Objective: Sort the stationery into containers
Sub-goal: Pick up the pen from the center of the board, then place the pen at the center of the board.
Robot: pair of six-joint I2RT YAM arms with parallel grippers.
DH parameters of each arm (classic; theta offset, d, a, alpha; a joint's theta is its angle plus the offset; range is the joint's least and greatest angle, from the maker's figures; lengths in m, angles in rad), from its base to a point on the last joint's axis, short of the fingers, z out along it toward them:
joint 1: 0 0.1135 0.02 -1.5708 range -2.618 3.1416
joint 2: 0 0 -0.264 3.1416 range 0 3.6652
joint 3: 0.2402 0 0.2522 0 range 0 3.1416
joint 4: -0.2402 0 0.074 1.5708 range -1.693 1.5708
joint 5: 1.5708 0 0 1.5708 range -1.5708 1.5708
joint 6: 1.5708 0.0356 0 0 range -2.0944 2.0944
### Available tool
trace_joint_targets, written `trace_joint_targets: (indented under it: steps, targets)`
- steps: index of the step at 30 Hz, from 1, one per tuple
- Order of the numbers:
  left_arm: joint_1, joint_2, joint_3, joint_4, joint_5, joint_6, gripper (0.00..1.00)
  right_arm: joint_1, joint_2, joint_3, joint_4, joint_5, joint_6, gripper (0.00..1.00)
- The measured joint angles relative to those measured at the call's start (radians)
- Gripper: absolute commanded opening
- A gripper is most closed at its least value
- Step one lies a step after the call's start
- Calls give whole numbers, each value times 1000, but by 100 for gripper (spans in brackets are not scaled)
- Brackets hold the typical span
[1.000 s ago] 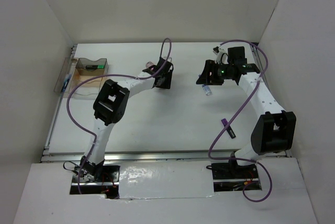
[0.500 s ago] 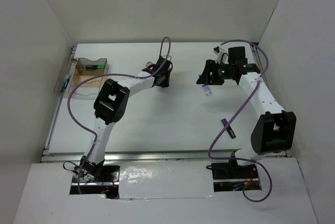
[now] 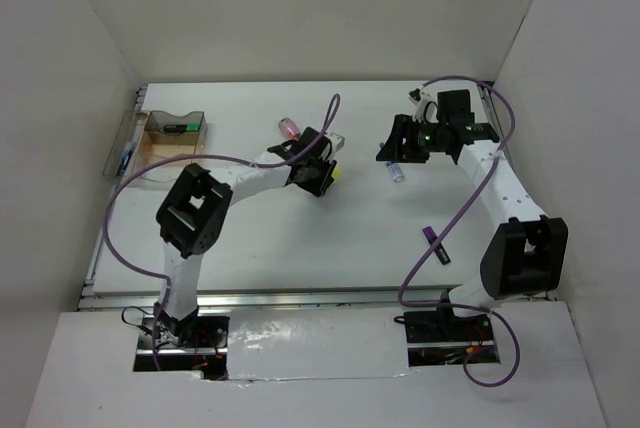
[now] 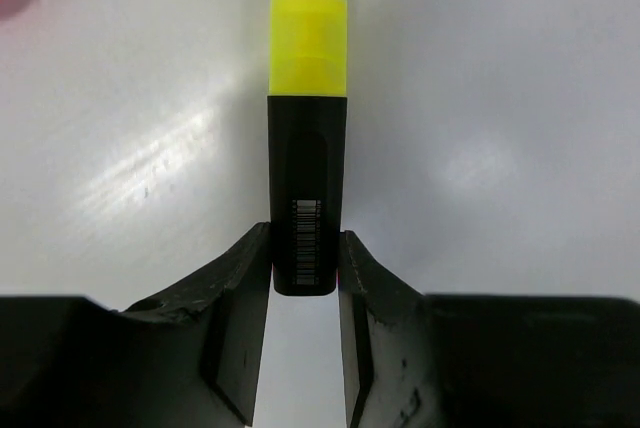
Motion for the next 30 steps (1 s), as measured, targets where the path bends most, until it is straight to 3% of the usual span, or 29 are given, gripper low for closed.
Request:
trace_joint_targets:
  steps: [6, 7, 10, 16, 20, 24, 30]
  targets:
    - [77, -227, -109, -154, 203, 307, 0, 0, -15, -6, 0, -2, 0, 60]
    - [95, -248, -117, -167, 228, 333, 4, 0, -15, -6, 0, -2, 0, 60]
    - [255, -336, -124, -256, 359, 513, 6, 0, -15, -6, 0, -2, 0, 59]
    - [570, -340, -80, -382, 503, 847, 6, 3, -15, -6, 0, -1, 0, 59]
    - [721, -262, 95, -535, 560, 1102, 6, 9, -15, -6, -1, 0, 0, 59]
    - [734, -198, 170, -666, 619, 1293, 8, 21, -15, -6, -1, 4, -1, 59]
    - [599, -182, -24, -702, 617, 1395, 14, 29, -15, -6, -2, 11, -4, 59]
